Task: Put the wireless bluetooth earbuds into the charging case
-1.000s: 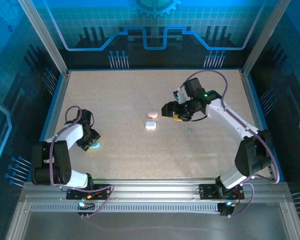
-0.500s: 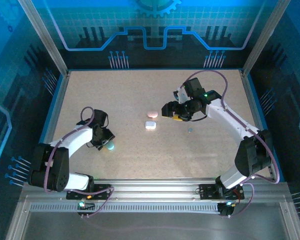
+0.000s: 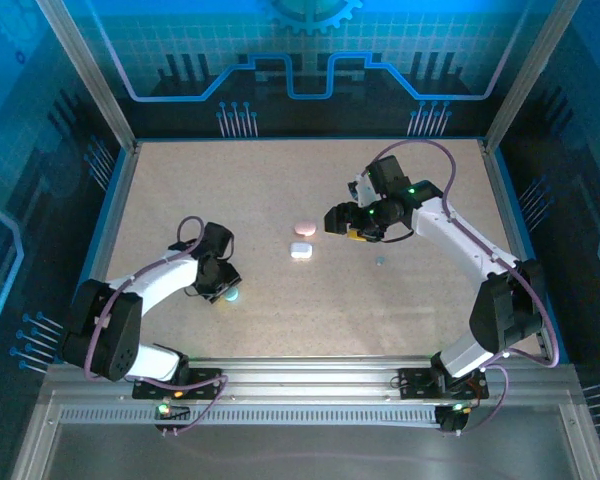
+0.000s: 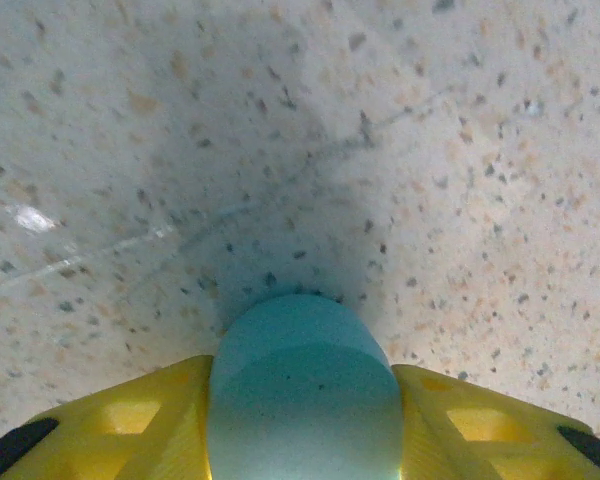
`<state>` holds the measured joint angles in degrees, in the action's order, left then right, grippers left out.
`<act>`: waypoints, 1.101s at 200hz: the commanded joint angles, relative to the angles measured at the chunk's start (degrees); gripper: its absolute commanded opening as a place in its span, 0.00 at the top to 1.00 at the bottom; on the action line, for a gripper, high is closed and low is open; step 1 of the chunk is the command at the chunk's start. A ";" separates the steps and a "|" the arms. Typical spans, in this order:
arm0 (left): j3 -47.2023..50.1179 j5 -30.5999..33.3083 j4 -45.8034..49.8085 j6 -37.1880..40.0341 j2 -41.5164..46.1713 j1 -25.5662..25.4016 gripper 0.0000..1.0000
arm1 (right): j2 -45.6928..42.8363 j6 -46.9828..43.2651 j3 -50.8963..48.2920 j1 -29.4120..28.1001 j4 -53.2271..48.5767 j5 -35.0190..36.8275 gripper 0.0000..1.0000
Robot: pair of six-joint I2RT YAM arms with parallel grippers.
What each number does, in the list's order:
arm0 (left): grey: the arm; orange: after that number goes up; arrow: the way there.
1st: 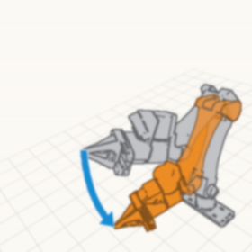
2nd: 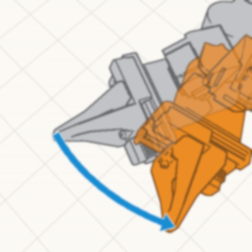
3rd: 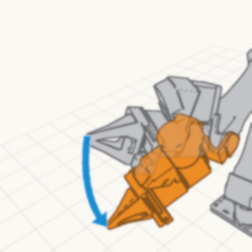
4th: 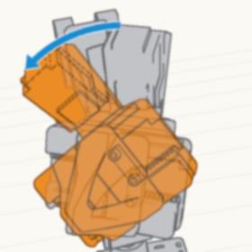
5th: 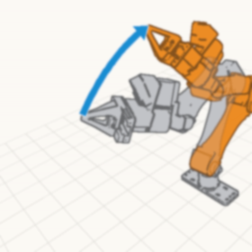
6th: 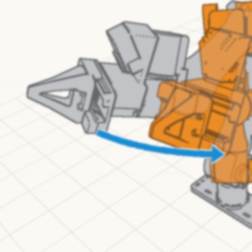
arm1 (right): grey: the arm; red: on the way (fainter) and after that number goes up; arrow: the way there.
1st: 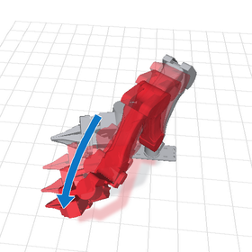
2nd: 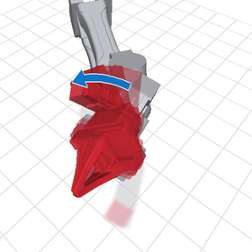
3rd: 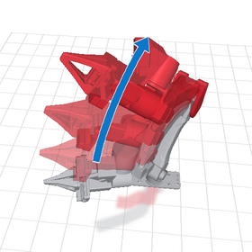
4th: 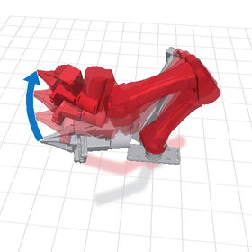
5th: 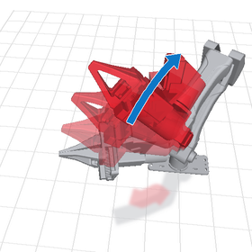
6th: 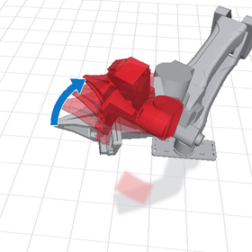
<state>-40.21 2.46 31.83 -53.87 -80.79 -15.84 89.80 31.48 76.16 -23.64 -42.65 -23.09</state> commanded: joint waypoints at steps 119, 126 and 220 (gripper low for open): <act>-23.86 -3.38 1.52 -12.34 -19.86 -24.78 0.54 | -16.47 4.27 -18.28 3.77 8.80 14.71 0.25; -23.93 -3.68 1.62 -12.61 -20.40 -24.81 0.53 | -16.52 4.14 -18.50 3.82 8.94 14.53 0.25; -23.58 -0.82 2.92 -12.17 -18.50 -24.60 0.30 | -17.52 -0.83 -22.85 0.36 16.37 12.52 0.28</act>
<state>-63.70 -0.32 32.29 -66.24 -103.46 -40.21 74.11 34.02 55.35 -21.04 -31.27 -10.70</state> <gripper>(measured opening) 0.671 0.719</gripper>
